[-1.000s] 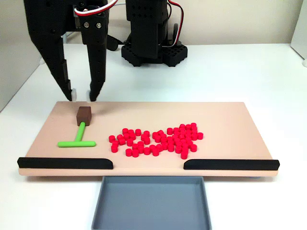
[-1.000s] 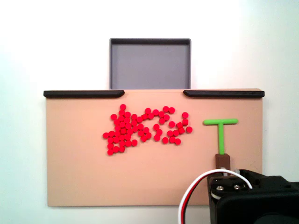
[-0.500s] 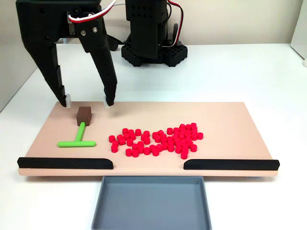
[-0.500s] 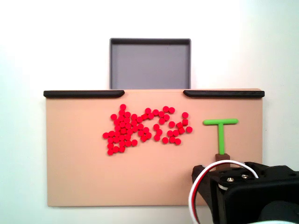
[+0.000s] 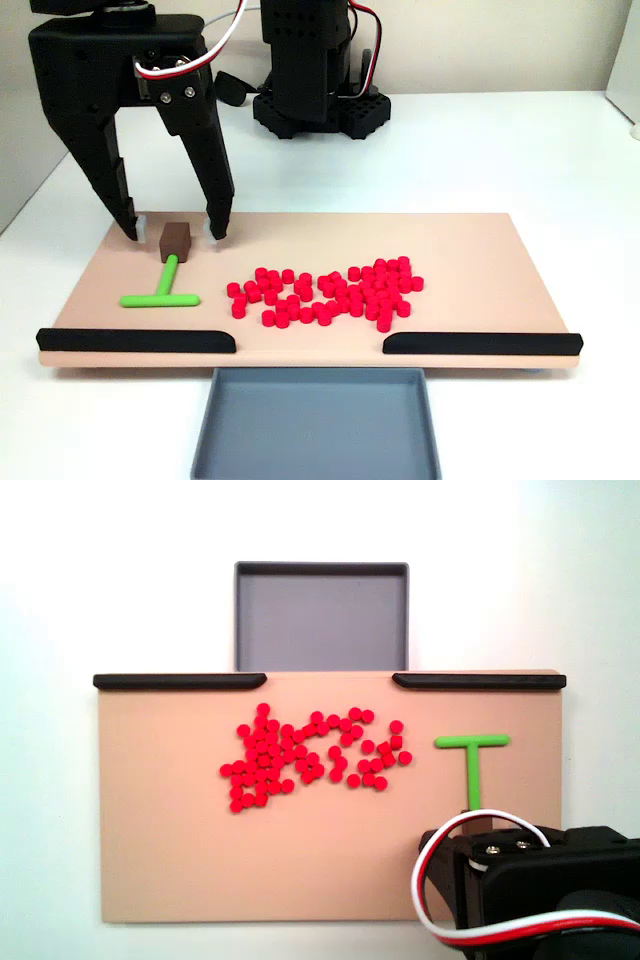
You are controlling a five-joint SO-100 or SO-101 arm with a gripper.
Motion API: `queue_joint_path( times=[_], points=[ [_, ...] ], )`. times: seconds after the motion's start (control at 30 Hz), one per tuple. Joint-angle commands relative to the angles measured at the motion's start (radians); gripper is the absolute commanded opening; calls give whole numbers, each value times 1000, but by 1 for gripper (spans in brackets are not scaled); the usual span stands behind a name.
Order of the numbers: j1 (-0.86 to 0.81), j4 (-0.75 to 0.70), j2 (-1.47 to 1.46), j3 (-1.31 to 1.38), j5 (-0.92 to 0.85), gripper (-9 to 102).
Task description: Grasp a green tool by the dark brown handle.
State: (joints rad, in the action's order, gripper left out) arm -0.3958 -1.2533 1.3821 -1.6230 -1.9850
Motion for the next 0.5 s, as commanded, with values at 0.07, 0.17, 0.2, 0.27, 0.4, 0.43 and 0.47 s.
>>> queue_joint_path(
  times=[0.07, 0.17, 0.2, 0.27, 0.4, 0.43, 0.47],
  points=[
    [8, 6, 3, 35, 14, 21],
    [12, 6, 3, 35, 21, 20],
    [14, 6, 3, 35, 21, 19],
    [15, 6, 3, 35, 21, 19],
    [25, 6, 3, 35, 23, 17],
    [26, 6, 2, 37, 25, 17],
    [28, 6, -2, 38, 28, 17]
  ],
)
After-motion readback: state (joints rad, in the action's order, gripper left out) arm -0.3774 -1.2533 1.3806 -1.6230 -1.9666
